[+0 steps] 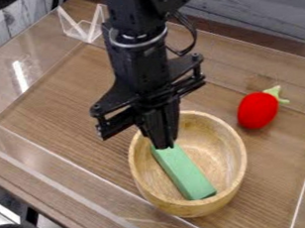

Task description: Remove the green block from the brown bowl and put it on the table

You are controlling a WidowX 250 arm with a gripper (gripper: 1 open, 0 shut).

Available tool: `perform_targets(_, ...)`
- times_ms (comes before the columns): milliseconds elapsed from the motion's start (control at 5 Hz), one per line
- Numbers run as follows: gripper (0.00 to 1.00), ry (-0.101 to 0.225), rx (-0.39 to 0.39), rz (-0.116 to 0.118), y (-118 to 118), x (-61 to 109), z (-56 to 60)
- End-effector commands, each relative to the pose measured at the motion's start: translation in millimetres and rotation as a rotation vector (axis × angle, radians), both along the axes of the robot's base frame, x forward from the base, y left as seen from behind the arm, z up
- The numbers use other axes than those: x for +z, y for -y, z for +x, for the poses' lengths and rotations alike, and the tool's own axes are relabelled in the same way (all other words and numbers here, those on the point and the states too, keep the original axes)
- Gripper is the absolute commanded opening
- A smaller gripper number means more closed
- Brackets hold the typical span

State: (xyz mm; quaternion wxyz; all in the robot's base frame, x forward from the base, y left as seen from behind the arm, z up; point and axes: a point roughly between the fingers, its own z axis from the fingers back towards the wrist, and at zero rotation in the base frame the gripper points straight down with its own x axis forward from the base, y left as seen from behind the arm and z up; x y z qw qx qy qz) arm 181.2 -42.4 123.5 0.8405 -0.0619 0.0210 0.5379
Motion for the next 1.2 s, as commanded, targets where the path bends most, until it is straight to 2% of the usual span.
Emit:
perform_targets(0, 0.00, 0.031, -0.055, -0.016, -8.4, 10.2, 2.7)
perform_targets(200, 0.00, 0.042, -0.110, -0.029, -16.5, 14.0, 4.0)
perform_targets(400, 0.00, 0.061, -0.113, -0.037, -24.2, 18.6, 6.5)
perform_targets(600, 0.00, 0.084, -0.129, -0.034, -35.9, 20.6, 11.3)
perform_targets(800, 0.00, 0.111, -0.165, -0.029, -54.8, 23.3, 11.5)
perform_targets(1000, 0.00, 0.125, -0.182, -0.024, -66.4, 23.4, 9.8)
